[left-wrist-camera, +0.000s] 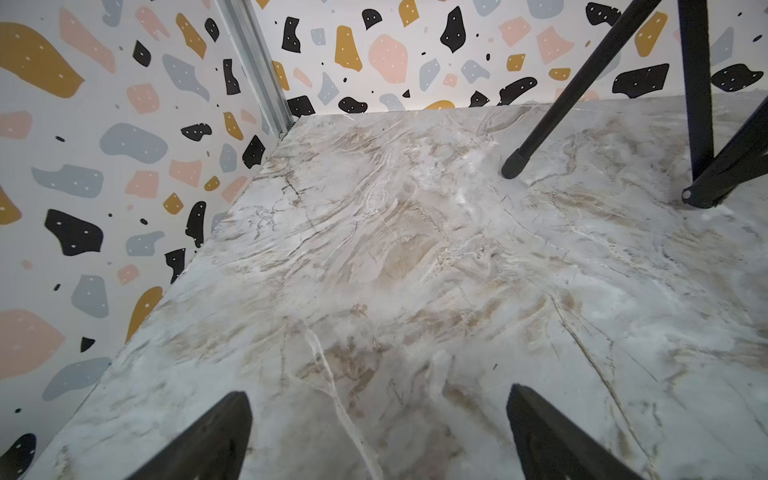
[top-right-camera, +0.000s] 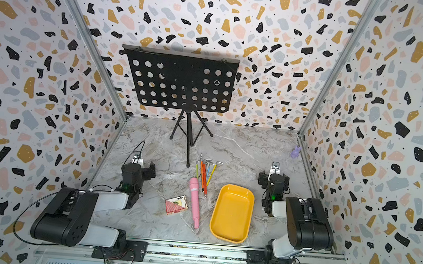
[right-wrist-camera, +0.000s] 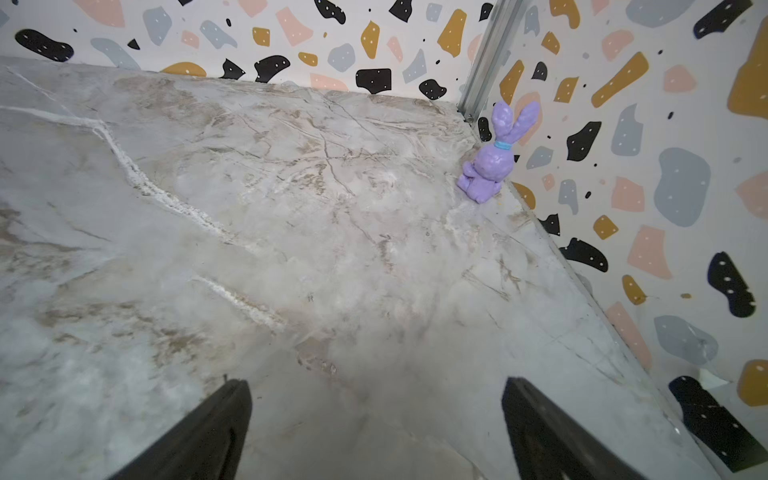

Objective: Put the hex key on the desktop into the storage box
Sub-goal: Pick up the Allen key from the center of the board.

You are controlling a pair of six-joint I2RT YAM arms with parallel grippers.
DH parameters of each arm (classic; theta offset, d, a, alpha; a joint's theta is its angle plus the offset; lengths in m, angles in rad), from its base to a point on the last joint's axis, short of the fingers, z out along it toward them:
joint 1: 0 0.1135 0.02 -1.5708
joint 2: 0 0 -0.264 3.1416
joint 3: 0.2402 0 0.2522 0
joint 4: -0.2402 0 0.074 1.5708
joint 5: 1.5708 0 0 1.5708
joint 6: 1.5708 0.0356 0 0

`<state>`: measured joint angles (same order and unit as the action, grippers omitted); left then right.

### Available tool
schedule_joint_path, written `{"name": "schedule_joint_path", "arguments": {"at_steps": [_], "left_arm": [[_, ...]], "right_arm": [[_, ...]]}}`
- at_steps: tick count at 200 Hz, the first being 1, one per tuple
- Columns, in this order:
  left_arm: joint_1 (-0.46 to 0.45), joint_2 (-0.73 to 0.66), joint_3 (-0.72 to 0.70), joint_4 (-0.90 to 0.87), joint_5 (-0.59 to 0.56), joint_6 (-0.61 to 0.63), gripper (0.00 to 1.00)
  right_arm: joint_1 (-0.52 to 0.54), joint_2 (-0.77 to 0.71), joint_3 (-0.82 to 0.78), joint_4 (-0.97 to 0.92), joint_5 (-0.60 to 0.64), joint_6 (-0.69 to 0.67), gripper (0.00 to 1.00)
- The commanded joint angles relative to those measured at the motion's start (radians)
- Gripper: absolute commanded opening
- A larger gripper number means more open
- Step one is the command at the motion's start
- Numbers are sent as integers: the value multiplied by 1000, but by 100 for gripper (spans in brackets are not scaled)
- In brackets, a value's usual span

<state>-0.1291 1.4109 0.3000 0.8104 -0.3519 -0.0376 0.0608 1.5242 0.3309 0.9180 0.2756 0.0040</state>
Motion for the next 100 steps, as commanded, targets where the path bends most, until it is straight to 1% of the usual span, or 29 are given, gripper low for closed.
{"name": "schedule_joint_path", "arguments": {"at_steps": [1,100], "left_arm": [[2,0,10,21,5,5,100],[2,-5,8,18,4,4,100]], "right_arm": [[-1,-10,6,-1,-4,10,100],[0,-10,5,-1,-4,10,100]]}}
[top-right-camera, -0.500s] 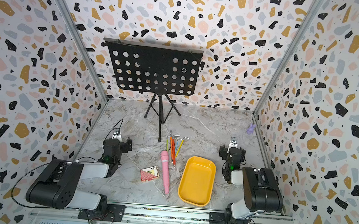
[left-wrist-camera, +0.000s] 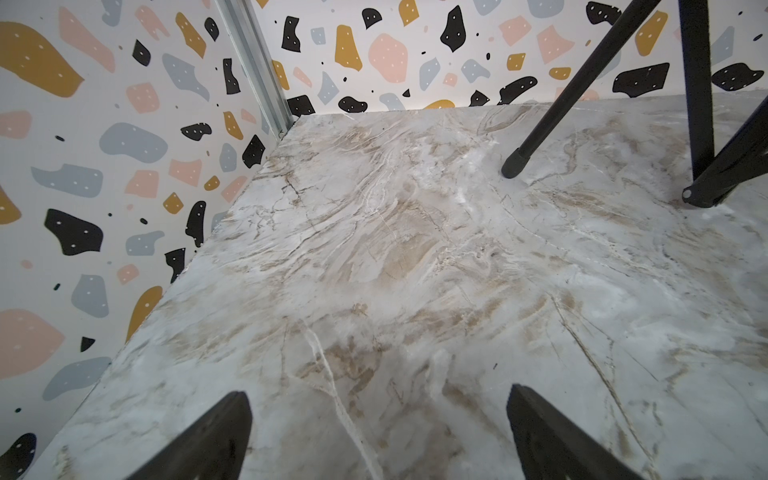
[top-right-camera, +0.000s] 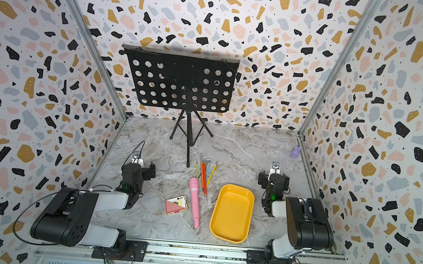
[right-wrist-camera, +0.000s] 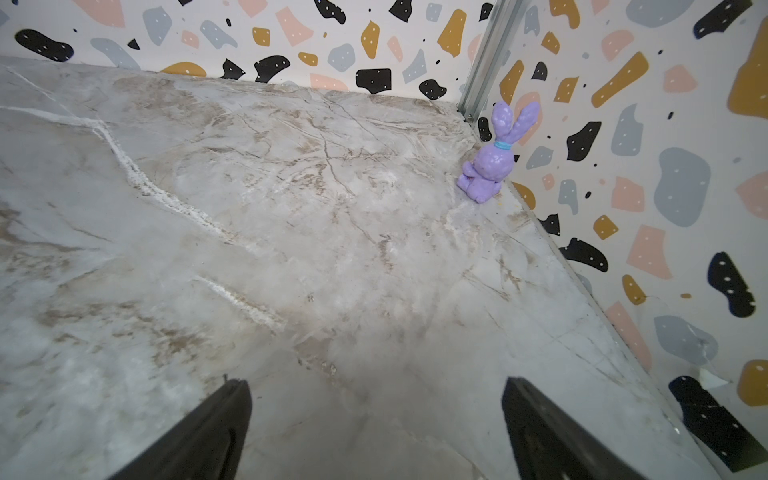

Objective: Put the hex key on the desktop into the storage box
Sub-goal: Pick up the Allen key from the center of the board.

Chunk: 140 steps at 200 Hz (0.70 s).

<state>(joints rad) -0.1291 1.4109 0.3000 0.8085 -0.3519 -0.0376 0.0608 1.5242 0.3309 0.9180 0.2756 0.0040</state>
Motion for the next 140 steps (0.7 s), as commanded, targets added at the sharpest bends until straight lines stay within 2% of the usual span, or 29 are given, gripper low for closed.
{"name": "schedule_joint_path", "arguments": {"at_steps": [1,92,117,125,140], "left_arm": [[2,-5,8,20,3,4,100],[2,-6,8,20,4,4,100],[0,-27,7,17,76,35,100],[-3,-54,19,-25,78,38,100],[-3,-124,52,-150,62,33,100]], "right_arm": [[0,-10,5,-1,-4,10,100],[0,-10,5,-1,-3,10,100],[0,-16,3,7,-13,-1,100],[-1,-53,16,-49,-29,-5,100],[0,-164,92,-275,-29,0,100]]}}
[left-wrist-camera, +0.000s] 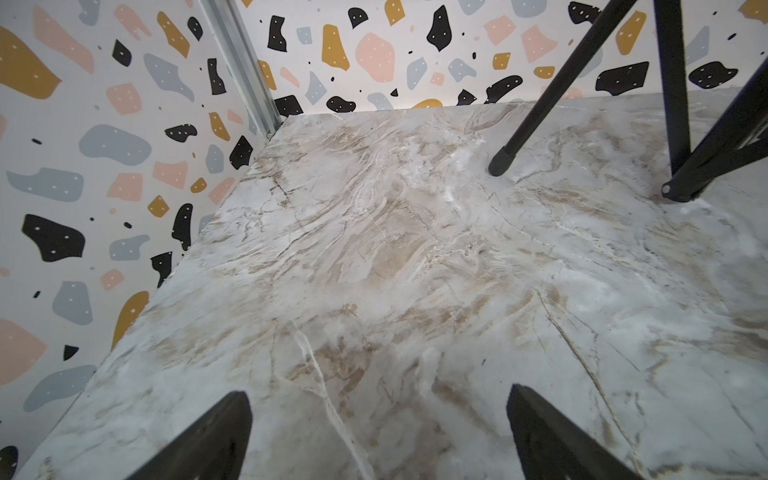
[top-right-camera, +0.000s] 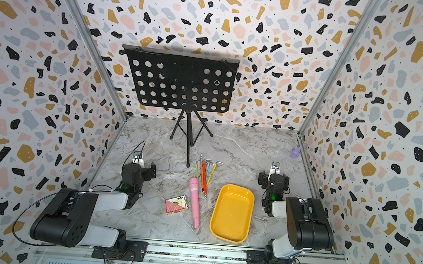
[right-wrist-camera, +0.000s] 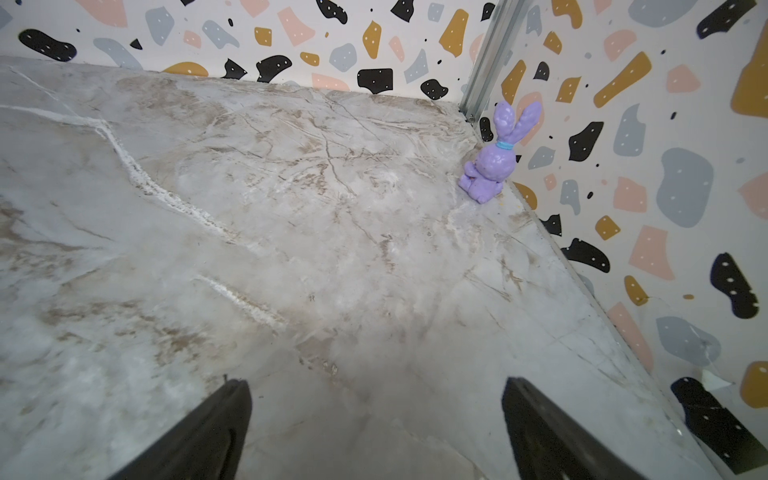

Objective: Put the hex key on the desktop into the storage box
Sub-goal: Pick up the Allen key from the center of the board.

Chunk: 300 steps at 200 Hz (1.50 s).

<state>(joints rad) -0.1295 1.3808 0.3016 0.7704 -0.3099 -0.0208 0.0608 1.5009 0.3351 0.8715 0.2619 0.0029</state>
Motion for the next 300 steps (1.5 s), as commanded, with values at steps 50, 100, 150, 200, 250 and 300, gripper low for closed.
{"name": "schedule_joint_path", "arguments": {"at_steps": [50,100,150,200,250,300], "left_arm": [[-91,-411,303,-622,-89,-11,100],[-74,-482,629,-1281,171,-447,100],[-50,-517,647,-1472,387,-491,100],[-57,-673,600,-1694,293,-410,100],[-84,-665,674,-1760,264,-396,100],[-91,-741,602,-1711,311,-419,100]], "right_arm": [[2,-382,430,-773,-46,150,100],[-32,-488,646,-1235,-145,838,100],[13,-329,846,-1529,-357,734,100],[226,-229,940,-1712,-338,617,93],[448,-99,1022,-1761,-337,582,68],[569,-10,1047,-1812,-281,622,52]]}}
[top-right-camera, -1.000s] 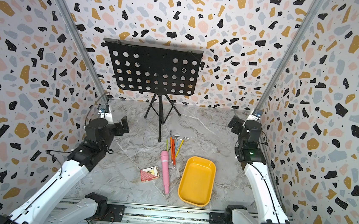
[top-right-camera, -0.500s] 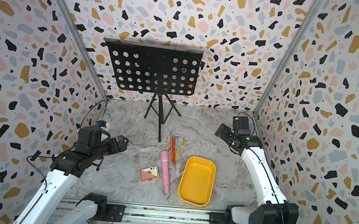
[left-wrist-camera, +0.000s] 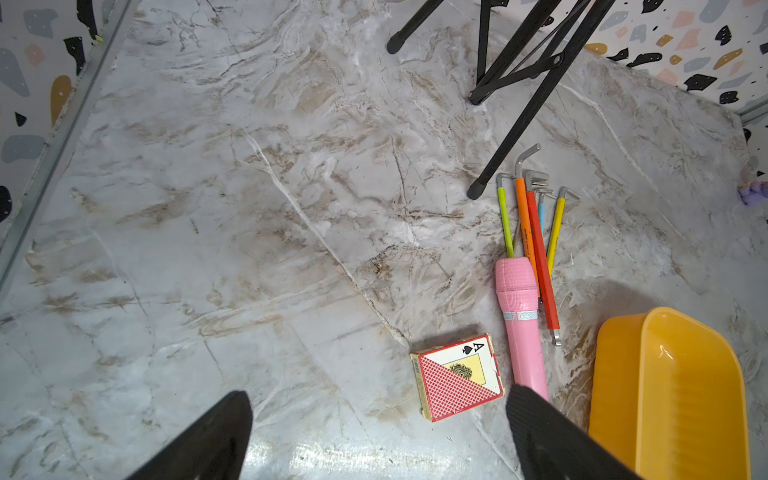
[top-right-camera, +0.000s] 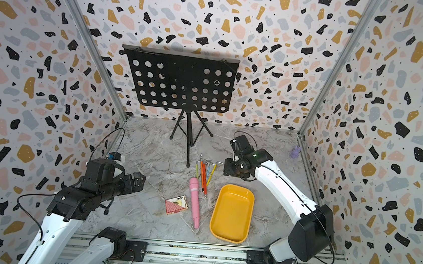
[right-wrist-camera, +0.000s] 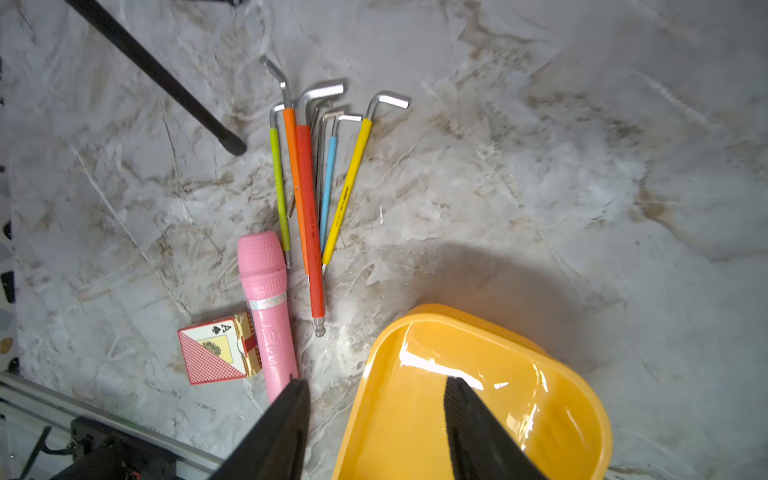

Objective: Put the hex key on the desktop into the storage box
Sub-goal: Pick up the Allen key from the center of the board.

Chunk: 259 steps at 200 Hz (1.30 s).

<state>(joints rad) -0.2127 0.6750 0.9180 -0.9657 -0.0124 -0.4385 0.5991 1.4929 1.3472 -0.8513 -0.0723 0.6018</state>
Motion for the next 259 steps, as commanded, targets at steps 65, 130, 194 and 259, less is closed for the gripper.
{"name": "schedule_joint_path", "arguments": {"at_steps": [65,130,194,259], "left_arm": [[-23,-24,-24,41,19,9,100],[-30,-38,-27,41,15,10,100],[-36,-25,-27,41,17,10,100],[-45,-20,-27,41,26,18,100]], "right_arm": [[105,-84,-129,-131,104,253,50],[165,32,-40,-66,67,194,44],[172,317,197,-52,28,46,27],[146,577,446,-73,18,-46,28]]}}
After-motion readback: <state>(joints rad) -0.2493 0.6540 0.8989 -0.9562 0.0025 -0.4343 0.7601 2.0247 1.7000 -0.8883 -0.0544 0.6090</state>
